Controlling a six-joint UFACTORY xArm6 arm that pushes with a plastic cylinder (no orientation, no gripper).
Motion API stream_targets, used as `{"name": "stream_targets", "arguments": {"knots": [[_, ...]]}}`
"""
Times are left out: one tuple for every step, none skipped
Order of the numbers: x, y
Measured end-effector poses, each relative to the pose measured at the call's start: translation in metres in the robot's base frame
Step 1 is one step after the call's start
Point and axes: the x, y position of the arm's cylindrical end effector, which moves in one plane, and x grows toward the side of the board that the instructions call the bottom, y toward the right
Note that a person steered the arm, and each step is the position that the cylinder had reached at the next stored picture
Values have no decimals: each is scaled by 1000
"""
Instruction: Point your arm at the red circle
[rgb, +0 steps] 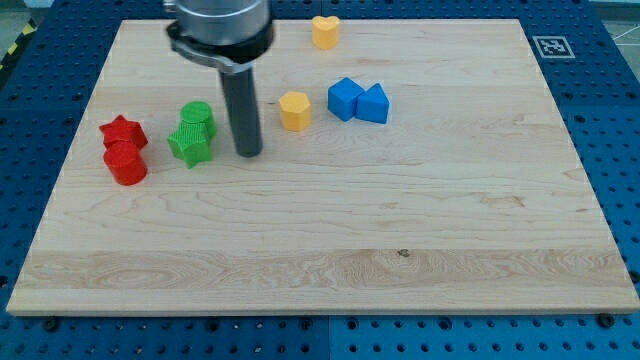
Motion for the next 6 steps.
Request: {"name": "stream_targets", "arguments": {"knots": [[0,-35],[3,-46],[9,-47],[34,-47],[77,-61],[81,-103]]}}
